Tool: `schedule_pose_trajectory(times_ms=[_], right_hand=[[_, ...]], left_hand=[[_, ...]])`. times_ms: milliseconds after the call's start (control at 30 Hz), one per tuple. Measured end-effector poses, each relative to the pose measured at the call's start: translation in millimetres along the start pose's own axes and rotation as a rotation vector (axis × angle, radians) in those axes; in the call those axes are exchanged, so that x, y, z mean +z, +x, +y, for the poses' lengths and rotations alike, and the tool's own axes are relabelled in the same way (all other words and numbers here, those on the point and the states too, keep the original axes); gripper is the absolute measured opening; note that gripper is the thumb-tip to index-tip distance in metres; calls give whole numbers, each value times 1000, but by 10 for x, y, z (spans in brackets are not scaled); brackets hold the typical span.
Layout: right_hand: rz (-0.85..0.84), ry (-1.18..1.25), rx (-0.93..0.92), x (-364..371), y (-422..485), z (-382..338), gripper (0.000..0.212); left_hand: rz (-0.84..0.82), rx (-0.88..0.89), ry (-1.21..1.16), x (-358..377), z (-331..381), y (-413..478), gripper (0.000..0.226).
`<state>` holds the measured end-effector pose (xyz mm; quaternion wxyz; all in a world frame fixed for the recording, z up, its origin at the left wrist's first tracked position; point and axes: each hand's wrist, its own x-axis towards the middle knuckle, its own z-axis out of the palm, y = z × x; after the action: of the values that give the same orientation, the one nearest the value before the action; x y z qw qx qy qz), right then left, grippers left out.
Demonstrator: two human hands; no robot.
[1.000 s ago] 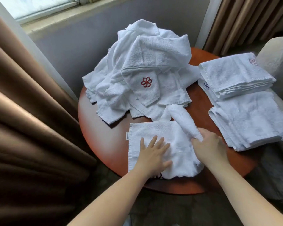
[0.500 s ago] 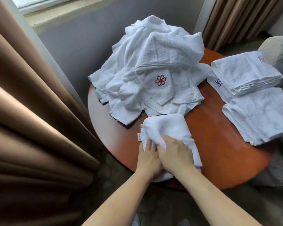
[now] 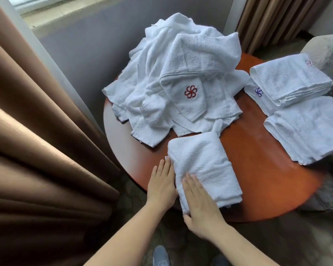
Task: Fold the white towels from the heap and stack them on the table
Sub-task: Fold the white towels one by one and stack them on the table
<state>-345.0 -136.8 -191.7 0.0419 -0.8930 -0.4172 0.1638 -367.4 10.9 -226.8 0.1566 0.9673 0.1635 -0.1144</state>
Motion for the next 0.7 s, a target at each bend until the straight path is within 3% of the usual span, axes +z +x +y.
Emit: schedule_pose_trajectory(times_ms=[67, 167, 200, 267, 300, 333, 367, 467, 567, 633, 700], right_hand=[[-47, 82, -8, -97, 4, 3, 102], [-36, 425, -59, -315, 49, 167, 79], [81, 523, -1, -392, 57, 232, 70], [510, 649, 162, -484, 64, 402, 50], [669, 656, 266, -518, 75, 507, 45], [707, 680, 401, -567, 81, 586, 39], [657, 701, 536, -590, 88, 655, 36], [278, 952, 831, -526, 135, 851, 48], [119, 1153, 828, -436, 176, 924, 49], [77, 1272, 773, -458, 191, 988, 36], [2, 1411, 712, -499, 184, 1068, 33]], left_hand=[[-36, 8, -30, -11, 3, 20, 70], [48, -28, -388, -105, 0, 75, 56], [168, -81, -519, -149, 17, 59, 45], [328, -265, -702, -252, 109, -27, 29], [323, -336, -764, -303, 175, -79, 25], [267, -381, -801, -326, 240, -120, 28], [186, -412, -826, -347, 315, -154, 34], [-35, -460, -842, -304, 488, -145, 61], [-56, -455, -806, -241, 539, -64, 52], [-48, -429, -985, -265, 522, -35, 35], [-34, -382, -1239, -301, 498, -10, 36]])
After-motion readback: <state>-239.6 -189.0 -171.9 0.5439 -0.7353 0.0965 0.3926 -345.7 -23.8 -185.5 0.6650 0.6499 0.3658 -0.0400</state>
